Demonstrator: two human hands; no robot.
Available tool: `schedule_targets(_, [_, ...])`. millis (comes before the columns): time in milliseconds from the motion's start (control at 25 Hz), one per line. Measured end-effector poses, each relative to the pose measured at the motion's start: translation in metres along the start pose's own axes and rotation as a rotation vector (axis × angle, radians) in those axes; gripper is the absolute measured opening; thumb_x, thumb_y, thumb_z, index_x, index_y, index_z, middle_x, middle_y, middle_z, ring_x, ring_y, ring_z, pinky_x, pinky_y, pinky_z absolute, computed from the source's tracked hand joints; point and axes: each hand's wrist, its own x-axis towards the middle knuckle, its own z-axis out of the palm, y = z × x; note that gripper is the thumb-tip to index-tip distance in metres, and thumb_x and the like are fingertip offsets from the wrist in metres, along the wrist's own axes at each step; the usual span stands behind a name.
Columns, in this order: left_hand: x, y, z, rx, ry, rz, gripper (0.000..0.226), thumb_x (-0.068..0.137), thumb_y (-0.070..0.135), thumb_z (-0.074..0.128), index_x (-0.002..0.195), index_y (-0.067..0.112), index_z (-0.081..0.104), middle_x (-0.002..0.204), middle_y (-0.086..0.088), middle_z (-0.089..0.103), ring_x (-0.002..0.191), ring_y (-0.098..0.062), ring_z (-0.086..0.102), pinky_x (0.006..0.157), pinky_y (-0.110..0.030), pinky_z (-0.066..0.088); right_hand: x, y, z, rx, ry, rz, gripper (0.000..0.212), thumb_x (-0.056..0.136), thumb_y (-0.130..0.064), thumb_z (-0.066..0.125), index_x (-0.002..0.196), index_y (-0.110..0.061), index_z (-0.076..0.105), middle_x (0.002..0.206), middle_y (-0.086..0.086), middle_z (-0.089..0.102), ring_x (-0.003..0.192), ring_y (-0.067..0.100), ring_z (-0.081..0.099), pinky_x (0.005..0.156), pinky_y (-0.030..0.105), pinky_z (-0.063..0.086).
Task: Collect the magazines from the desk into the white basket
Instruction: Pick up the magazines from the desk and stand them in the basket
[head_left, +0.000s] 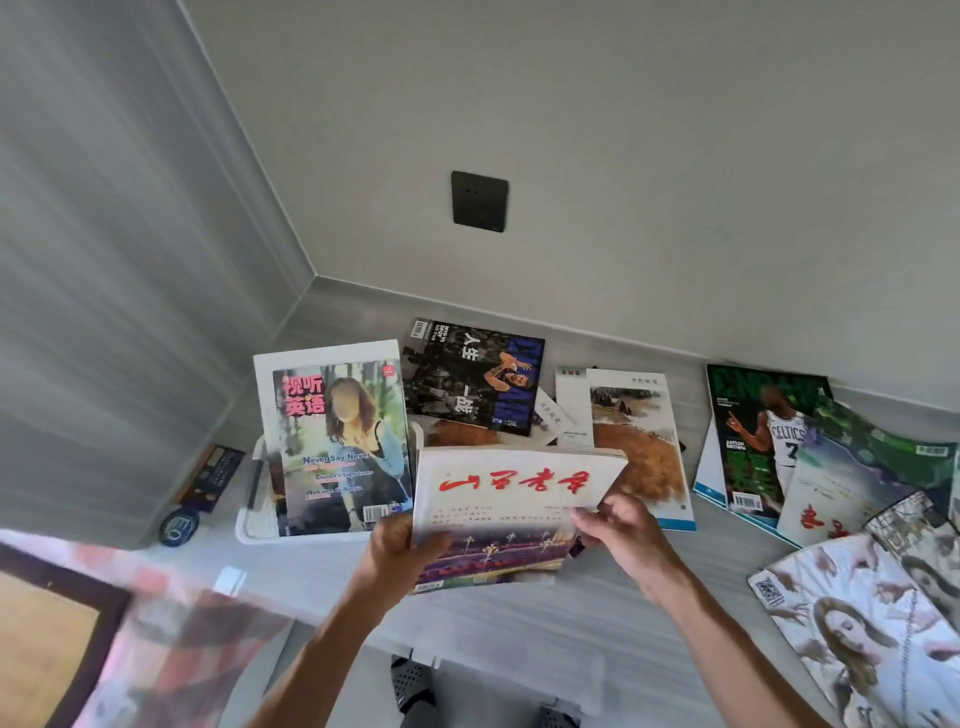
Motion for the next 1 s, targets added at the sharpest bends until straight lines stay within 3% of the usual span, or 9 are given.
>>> schedule_targets(120, [0.000,0.002,-0.019,0.065,0.173,0.073,0.035,0.079,-0.009,0.065,0.066,0.023,0.068,0.057,0.011,0.069,0.059,-0.001,0.060,0.059,-0.026,0.049,-0.009,-0.014,0.029,-0.154,0.029,-0.129,0.011,0.092,-0.013,0.066,0.082,-0.019,0.070,0.069,-0.003,0.072,0.067,0.018,0.064,0.058,0.024,0.050])
schedule_targets(200, [-0.001,0.020,-0.042,0.070,0.186,0.166,0.023,0.078,-0.001,0.063,0.083,0.021,0.069,0.075,0.010,0.076,0.068,-0.006,0.067,0.060,-0.024,0.054,-0.011,-0.048,0.047,-0.125,0.045,-0.240,0.010,0.092,-0.019,0.066,0.087,-0.026,0.071,0.077,-0.001,0.072,0.072,0.019,0.067,0.058,0.030,0.052])
schedule_targets(280, [0.003,0.046,-0.077,-0.017,0.201,0.246,0.028,0.076,0.006,0.064,0.102,0.018,0.069,0.097,-0.002,0.077,0.088,-0.021,0.072,0.071,-0.036,0.060,-0.008,-0.094,0.066,-0.047,-0.002,-0.394,0.016,0.091,-0.022,0.064,0.097,-0.035,0.071,0.096,-0.011,0.076,0.087,0.006,0.071,0.067,0.018,0.056])
schedule_targets(400, [0.016,0.081,-0.136,-0.136,0.307,0.349,0.038,0.079,-0.001,0.066,0.109,0.022,0.067,0.110,-0.002,0.075,0.096,-0.013,0.071,0.077,-0.025,0.059,0.010,-0.147,0.105,0.005,-0.062,-0.513,0.018,0.094,-0.013,0.061,0.107,-0.023,0.069,0.097,-0.016,0.076,0.082,-0.004,0.068,0.066,0.011,0.052])
schedule_targets(560, [0.034,0.084,-0.182,-0.051,0.459,0.268,0.048,0.085,-0.010,0.058,0.096,0.036,0.066,0.096,0.020,0.074,0.090,-0.003,0.069,0.068,-0.007,0.051,0.047,-0.157,0.171,0.002,-0.069,-0.415,0.020,0.096,-0.007,0.059,0.105,-0.021,0.069,0.089,-0.016,0.075,0.074,-0.004,0.066,0.065,0.020,0.054])
schedule_targets(680, [0.050,0.058,-0.197,-0.018,0.475,0.180,0.044,0.086,-0.013,0.053,0.102,0.027,0.063,0.109,0.004,0.070,0.105,-0.020,0.064,0.079,-0.016,0.052,0.075,-0.145,0.202,0.000,-0.058,-0.305,0.017,0.096,-0.010,0.058,0.098,-0.022,0.070,0.081,-0.017,0.074,0.068,-0.004,0.065,0.065,0.020,0.052])
schedule_targets(840, [0.068,0.037,-0.214,0.044,0.483,0.149,0.050,0.086,-0.013,0.049,0.103,0.033,0.060,0.115,0.005,0.065,0.110,-0.019,0.060,0.076,-0.012,0.051,0.097,-0.133,0.225,-0.039,0.006,-0.216,0.015,0.095,-0.013,0.060,0.102,-0.022,0.070,0.094,-0.007,0.076,0.064,0.004,0.064,0.070,0.034,0.057])
schedule_targets(960, [0.077,0.017,-0.220,0.137,0.390,0.038,0.045,0.088,-0.009,0.047,0.110,0.028,0.059,0.124,-0.002,0.065,0.117,-0.026,0.058,0.083,-0.032,0.058,0.102,-0.113,0.230,-0.124,0.021,-0.162,0.015,0.097,-0.015,0.058,0.105,-0.020,0.068,0.104,-0.001,0.074,0.070,0.012,0.066,0.071,0.041,0.058])
schedule_targets(1000, [0.079,0.013,-0.216,0.181,0.359,-0.009,0.042,0.089,-0.008,0.045,0.111,0.025,0.059,0.126,-0.005,0.065,0.118,-0.029,0.058,0.078,-0.032,0.060,0.103,-0.107,0.230,-0.149,0.043,-0.117,0.015,0.097,-0.015,0.057,0.107,-0.019,0.067,0.107,0.000,0.073,0.073,0.013,0.067,0.069,0.038,0.058])
